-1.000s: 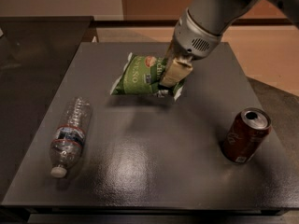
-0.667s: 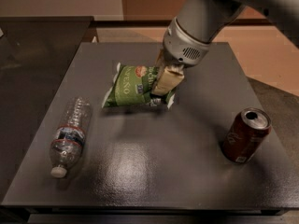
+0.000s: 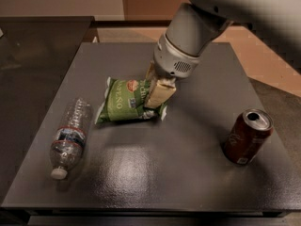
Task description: Move green jalapeno chip bag near water bottle
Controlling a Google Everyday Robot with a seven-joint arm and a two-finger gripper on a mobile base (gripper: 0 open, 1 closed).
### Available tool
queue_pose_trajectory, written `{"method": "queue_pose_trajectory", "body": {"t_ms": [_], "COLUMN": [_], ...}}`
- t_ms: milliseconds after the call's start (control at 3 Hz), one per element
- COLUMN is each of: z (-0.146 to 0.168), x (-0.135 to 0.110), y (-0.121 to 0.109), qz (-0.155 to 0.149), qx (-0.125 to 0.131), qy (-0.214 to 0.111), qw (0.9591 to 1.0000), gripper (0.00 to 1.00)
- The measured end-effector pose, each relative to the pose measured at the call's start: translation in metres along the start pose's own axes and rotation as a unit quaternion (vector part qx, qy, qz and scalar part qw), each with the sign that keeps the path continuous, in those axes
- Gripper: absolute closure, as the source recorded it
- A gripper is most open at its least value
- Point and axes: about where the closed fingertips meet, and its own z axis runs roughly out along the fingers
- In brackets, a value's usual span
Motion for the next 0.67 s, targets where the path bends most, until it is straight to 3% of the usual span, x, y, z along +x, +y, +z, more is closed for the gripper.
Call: {"method": "queue_pose_trajectory", "body": {"t_ms": [333, 667], "z": [0.0189, 0.0254], "x": [0.0003, 0.0004], "y": [0.0032, 0.0041], "qz": [-0.005, -0.006], "qx": [-0.019, -0.026], "qy": [-0.009, -0.012], "qw": [0.9998, 0.9996], "gripper": [0.59, 0.37]}}
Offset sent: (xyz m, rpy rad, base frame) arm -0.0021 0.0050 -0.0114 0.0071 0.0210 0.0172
